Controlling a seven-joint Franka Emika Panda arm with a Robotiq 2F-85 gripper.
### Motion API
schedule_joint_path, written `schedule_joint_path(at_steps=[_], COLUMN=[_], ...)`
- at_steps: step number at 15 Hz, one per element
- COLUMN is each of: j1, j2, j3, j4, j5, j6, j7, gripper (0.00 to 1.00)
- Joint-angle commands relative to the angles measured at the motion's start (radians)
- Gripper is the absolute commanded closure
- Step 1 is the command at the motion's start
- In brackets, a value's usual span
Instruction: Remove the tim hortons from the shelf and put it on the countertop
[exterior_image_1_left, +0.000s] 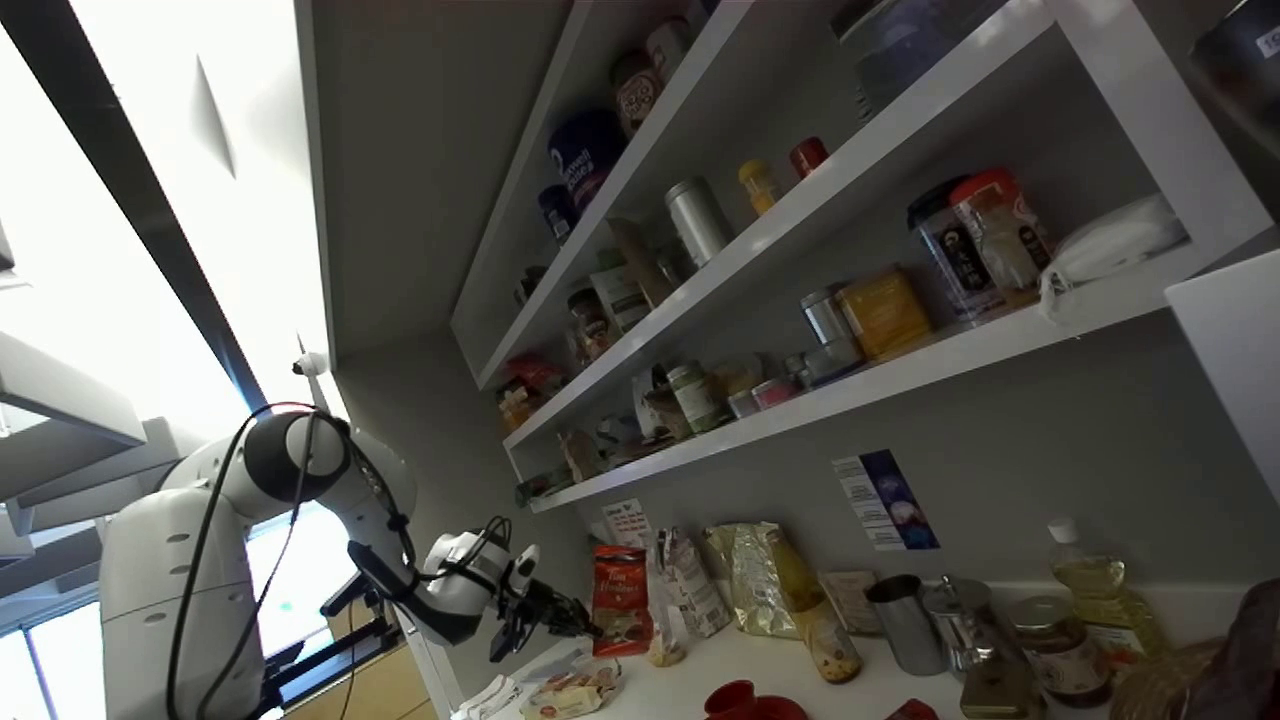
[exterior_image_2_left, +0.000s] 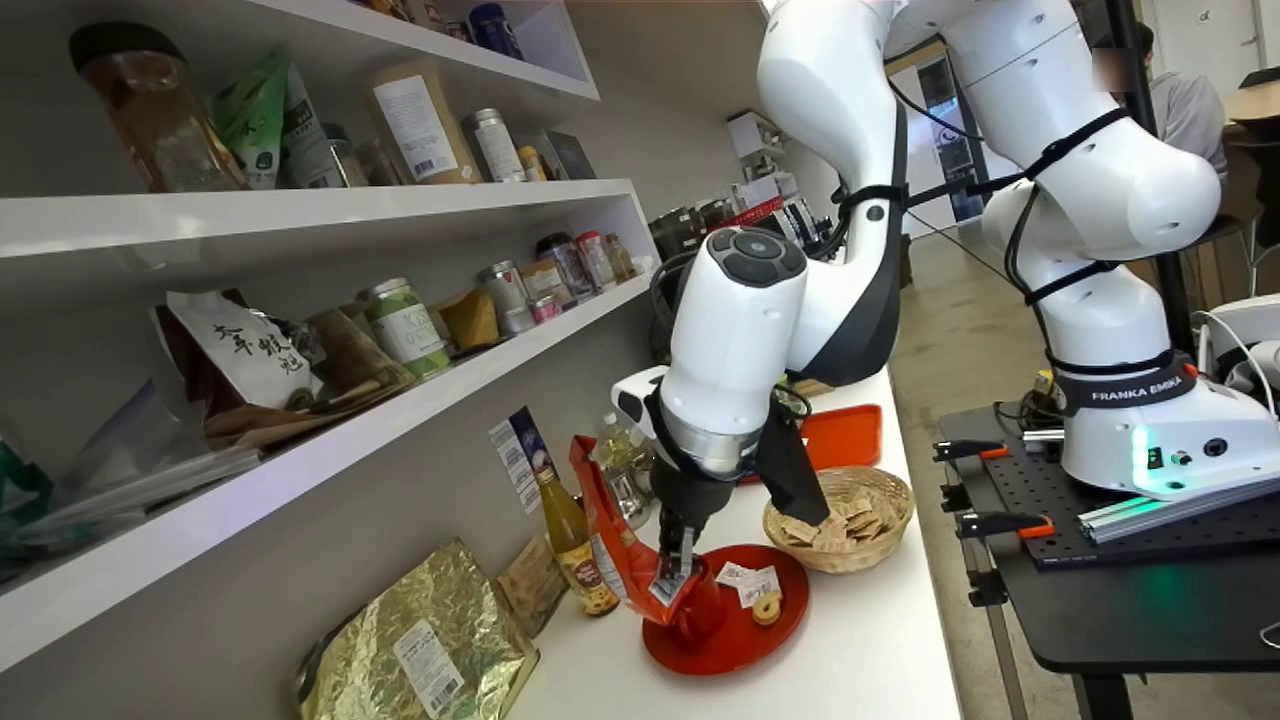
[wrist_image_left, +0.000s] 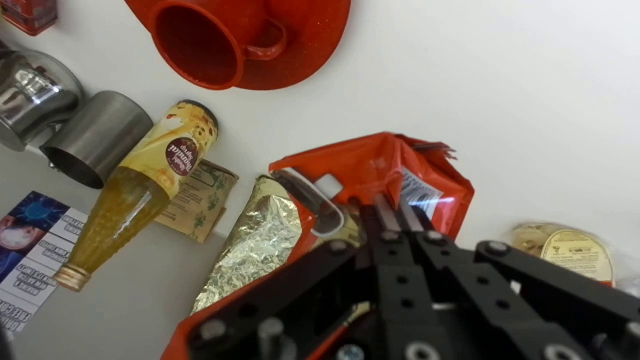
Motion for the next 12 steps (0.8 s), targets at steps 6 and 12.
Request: schedule_joint_path(at_steps=[6, 12], j1=[0.044, 0.056], j2=[0.184, 0.298], j3=[-0.031, -0.072], j4=[0.079, 0.175], j5=[-0.101, -0.304], j6=[0.076, 0.102], j7=[0.030, 0.090], gripper=[1.00, 1.00])
